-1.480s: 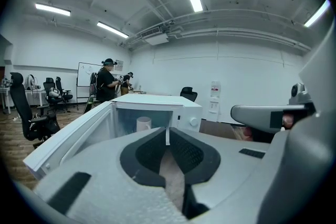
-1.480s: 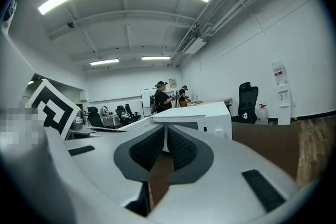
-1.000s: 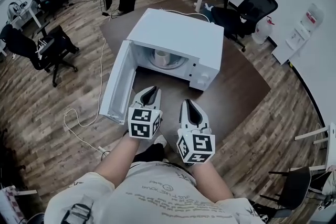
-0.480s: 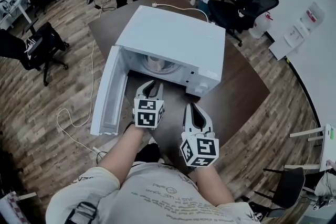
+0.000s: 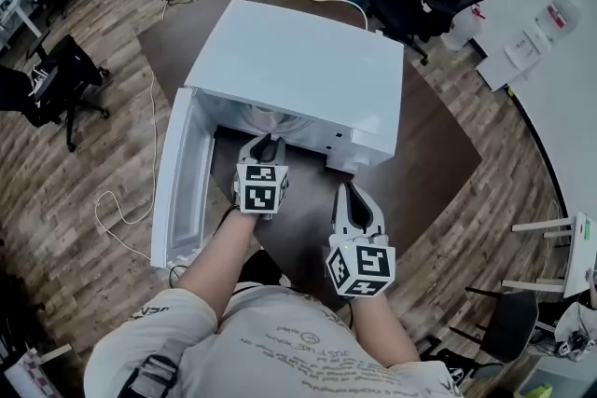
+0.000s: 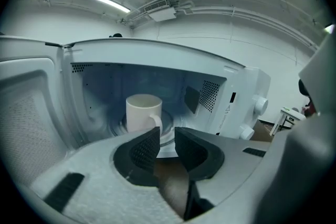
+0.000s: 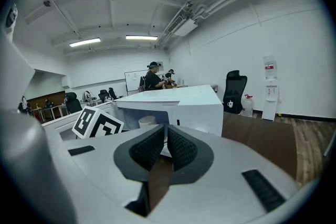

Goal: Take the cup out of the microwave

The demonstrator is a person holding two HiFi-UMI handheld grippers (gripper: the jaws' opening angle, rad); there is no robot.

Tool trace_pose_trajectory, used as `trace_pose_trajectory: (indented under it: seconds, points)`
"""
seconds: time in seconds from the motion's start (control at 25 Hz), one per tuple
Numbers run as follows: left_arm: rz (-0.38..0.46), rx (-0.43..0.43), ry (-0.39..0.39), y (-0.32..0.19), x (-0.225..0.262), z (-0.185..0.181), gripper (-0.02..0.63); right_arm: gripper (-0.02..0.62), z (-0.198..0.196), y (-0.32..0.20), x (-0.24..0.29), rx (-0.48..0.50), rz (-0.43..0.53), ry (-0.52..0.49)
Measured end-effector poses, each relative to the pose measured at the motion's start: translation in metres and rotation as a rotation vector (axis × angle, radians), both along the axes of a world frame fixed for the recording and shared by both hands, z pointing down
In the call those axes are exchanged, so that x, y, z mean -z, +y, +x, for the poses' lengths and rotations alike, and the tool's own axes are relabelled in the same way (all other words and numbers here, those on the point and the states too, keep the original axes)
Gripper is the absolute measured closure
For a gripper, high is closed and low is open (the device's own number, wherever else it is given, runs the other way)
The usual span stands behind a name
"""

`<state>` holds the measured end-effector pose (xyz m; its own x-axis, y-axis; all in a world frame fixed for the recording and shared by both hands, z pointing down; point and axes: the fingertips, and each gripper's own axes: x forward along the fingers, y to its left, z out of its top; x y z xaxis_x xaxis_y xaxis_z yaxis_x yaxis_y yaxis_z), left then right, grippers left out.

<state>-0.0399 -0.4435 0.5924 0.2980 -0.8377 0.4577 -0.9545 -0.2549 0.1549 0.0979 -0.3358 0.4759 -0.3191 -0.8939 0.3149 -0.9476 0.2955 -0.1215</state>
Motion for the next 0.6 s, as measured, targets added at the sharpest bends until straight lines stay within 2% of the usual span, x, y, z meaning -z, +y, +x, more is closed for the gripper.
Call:
trace_pose_trajectory:
  seconds: [0.6]
  points:
    - [-0.016,0.006,-0.069,-0.030,-0.026,-0.008,0.517,0.576,0.013,-0.015,-0.018,-0.043,-0.053,0.020]
